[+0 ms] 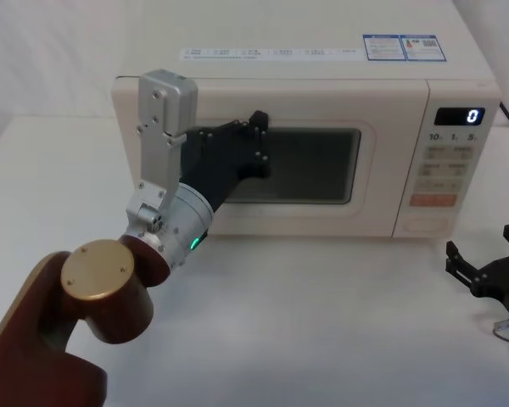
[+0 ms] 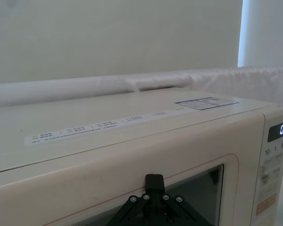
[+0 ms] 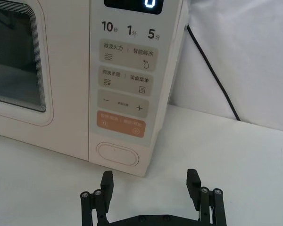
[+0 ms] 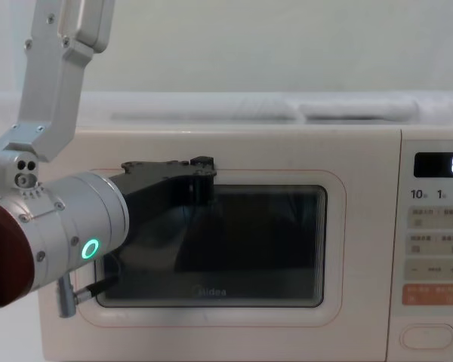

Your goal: Press the button to open the microwave door with one hand; close the microwave door with the other hand.

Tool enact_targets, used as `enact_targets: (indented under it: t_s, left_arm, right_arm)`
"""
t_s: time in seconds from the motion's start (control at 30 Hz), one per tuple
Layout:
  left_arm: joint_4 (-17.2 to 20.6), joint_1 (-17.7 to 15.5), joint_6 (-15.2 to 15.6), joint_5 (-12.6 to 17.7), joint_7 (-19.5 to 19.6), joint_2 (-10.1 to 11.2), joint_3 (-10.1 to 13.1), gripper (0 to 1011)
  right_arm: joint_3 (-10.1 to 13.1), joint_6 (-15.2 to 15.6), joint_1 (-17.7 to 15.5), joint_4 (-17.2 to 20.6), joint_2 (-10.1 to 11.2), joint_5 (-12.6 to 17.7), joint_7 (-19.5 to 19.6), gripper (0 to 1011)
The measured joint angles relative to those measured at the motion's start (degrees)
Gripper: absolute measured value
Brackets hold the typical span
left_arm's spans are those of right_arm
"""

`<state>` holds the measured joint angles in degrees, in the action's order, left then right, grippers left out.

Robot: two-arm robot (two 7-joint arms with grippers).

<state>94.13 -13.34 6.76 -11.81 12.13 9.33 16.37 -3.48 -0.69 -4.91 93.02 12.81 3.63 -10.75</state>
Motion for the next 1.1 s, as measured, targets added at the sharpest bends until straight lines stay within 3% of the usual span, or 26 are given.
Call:
enact_targets:
  t_s: [0.33,0.7,0.97,1.1]
  left_arm:
    - [4.0,2.4,1.0,-0.6,-0.9,0.3,-0.8,0]
    - [10.5,8.0,1.2,-0.9,-2.5,1.2,-2.5,0]
    - [13.3,12.0,-0.3,1.1,-4.3,1.7,-3.7,0]
    - [14.4,14.4,-1.6,2.3,-4.9,1.9,-4.8,74]
  right_arm:
    - [0.0,0.0,0.0,0.0,0.0,0.0,0.0,1002]
    - [0.0,0.0,0.0,0.0,0.0,0.0,0.0,1002]
    - [0.0,0.0,0.0,0.0,0.0,0.0,0.0,1002]
    - [0.0,0.0,0.0,0.0,0.0,0.0,0.0,1002]
